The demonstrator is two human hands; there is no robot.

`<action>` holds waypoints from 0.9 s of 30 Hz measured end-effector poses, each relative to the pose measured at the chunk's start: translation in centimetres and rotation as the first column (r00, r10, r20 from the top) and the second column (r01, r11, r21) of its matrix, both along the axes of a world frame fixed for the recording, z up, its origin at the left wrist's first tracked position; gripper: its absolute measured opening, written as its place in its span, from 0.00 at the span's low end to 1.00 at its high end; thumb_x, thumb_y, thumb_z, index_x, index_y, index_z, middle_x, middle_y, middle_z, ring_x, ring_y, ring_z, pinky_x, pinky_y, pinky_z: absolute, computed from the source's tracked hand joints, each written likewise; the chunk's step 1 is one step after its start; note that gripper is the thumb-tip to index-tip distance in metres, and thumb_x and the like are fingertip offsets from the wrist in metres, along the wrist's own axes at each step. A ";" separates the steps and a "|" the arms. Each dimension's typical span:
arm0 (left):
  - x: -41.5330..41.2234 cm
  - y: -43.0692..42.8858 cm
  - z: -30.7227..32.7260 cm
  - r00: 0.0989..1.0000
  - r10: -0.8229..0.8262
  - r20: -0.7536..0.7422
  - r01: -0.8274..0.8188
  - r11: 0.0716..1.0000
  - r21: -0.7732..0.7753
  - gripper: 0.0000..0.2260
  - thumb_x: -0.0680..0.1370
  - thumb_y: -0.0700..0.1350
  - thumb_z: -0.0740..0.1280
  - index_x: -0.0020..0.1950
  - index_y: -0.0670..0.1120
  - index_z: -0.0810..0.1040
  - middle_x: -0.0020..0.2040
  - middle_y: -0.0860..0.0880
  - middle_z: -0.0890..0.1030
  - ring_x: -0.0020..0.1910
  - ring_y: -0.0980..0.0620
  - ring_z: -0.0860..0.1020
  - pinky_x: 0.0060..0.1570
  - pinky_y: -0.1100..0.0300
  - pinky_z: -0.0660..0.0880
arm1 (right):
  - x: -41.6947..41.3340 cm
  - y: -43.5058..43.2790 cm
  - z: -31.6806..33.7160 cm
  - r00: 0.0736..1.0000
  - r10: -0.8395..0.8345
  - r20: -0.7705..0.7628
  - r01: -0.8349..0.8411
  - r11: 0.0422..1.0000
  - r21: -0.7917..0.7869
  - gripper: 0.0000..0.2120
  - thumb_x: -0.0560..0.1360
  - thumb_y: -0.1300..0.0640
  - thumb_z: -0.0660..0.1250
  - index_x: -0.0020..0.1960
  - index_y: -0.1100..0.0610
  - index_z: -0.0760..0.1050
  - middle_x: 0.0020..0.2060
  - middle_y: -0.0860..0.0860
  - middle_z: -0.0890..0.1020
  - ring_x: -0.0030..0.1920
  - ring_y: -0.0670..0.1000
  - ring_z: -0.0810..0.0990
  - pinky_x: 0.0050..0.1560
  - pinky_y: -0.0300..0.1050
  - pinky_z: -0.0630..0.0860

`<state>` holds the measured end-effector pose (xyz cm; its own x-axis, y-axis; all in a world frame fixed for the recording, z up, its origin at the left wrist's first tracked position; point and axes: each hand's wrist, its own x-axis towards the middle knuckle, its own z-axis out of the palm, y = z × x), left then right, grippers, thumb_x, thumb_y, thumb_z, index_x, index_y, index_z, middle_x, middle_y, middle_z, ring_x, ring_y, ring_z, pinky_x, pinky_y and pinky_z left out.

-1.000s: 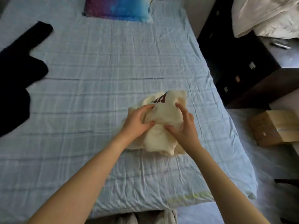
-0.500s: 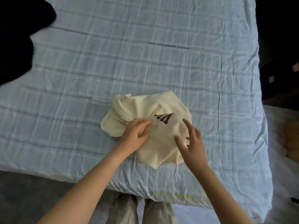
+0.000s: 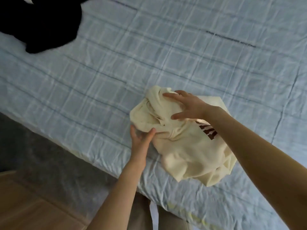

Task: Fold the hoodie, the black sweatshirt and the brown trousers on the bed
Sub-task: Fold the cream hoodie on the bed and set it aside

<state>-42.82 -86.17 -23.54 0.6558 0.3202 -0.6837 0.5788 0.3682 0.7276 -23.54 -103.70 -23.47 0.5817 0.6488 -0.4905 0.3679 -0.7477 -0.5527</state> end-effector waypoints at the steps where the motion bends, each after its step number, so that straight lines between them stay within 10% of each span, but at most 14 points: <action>1: -0.4 -0.3 -0.6 0.995 -0.077 0.060 0.078 0.997 -0.013 0.43 0.70 0.47 0.78 0.76 0.62 0.56 0.72 0.53 0.72 0.68 0.55 0.73 0.66 0.53 0.72 | 0.3 -0.1 -0.5 0.999 0.032 -0.019 -0.032 0.999 -0.023 0.40 0.71 0.37 0.72 0.75 0.28 0.51 0.77 0.52 0.60 0.72 0.59 0.66 0.72 0.60 0.63; 9: 2.4 -2.4 0.0 0.970 -0.145 0.194 0.103 0.972 0.211 0.41 0.69 0.39 0.78 0.76 0.60 0.63 0.71 0.55 0.71 0.68 0.56 0.73 0.65 0.53 0.74 | 0.2 -1.6 1.4 0.981 -0.167 -0.102 0.181 0.971 0.154 0.34 0.68 0.50 0.79 0.70 0.37 0.70 0.60 0.46 0.74 0.59 0.50 0.74 0.63 0.48 0.70; 16: 7.1 -2.7 5.8 0.908 -0.269 0.321 0.180 0.943 0.281 0.33 0.67 0.42 0.79 0.67 0.64 0.73 0.62 0.59 0.78 0.49 0.61 0.80 0.45 0.68 0.76 | -2.1 -5.6 8.0 0.843 -0.534 -0.072 0.504 0.735 0.454 0.27 0.67 0.60 0.80 0.62 0.44 0.78 0.56 0.36 0.78 0.57 0.38 0.76 0.57 0.34 0.72; 27: 23.1 -1.8 20.0 0.500 -0.812 0.300 0.391 0.521 0.758 0.31 0.68 0.41 0.78 0.66 0.63 0.74 0.49 0.74 0.76 0.40 0.65 0.76 0.40 0.75 0.71 | 0.2 -12.3 20.6 0.543 -0.830 0.127 0.569 0.475 0.671 0.26 0.68 0.59 0.79 0.60 0.38 0.76 0.56 0.35 0.77 0.55 0.37 0.75 0.50 0.25 0.71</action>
<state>-19.68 -87.95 -3.54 0.9813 -0.1870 0.0446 -0.1290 -0.4685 0.8740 -23.38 -116.02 -2.85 0.9880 -0.0318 0.1509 0.1151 -0.4989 -0.8589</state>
